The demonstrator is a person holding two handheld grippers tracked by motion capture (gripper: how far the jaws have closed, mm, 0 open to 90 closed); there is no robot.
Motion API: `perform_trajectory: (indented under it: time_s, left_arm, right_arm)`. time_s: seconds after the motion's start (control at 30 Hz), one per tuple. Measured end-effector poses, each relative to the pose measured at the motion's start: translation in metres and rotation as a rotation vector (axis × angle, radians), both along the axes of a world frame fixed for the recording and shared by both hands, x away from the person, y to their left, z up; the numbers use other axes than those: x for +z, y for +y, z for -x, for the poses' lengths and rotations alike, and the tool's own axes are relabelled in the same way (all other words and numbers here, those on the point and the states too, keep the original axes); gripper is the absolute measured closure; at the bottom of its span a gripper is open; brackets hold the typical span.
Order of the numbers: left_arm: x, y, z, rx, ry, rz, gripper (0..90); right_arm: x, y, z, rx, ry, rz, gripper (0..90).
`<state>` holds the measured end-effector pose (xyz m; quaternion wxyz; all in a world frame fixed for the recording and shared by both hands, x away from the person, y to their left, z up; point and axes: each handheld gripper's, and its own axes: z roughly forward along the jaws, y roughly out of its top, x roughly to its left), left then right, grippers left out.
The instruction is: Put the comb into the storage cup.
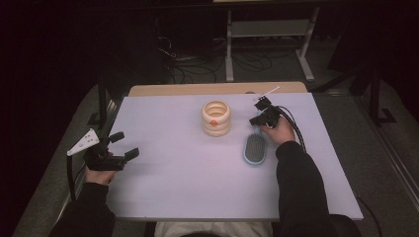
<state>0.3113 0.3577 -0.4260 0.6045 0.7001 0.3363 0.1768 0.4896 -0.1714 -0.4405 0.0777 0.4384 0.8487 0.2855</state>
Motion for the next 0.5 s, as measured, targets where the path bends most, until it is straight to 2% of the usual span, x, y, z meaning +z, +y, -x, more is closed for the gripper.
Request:
perform_trajectory:
  time_s: [0.17, 0.4, 0.5]
  left_arm:
    - [0.000, 0.000, 0.000, -0.002, 0.001, -0.001, 0.0]
    - [0.000, 0.000, -0.001, -0.002, 0.006, 0.005, 0.0]
    - [-0.001, 0.000, -0.001, -0.002, 0.008, 0.005, 0.0]
  right_arm:
    - [0.001, -0.009, 0.003, -0.012, -0.005, -0.014, 88.7]
    - [-0.003, -0.026, 0.010, -0.044, -0.008, -0.069, 88.7]
    - [-0.003, -0.033, 0.013, -0.052, -0.006, -0.070, 88.6]
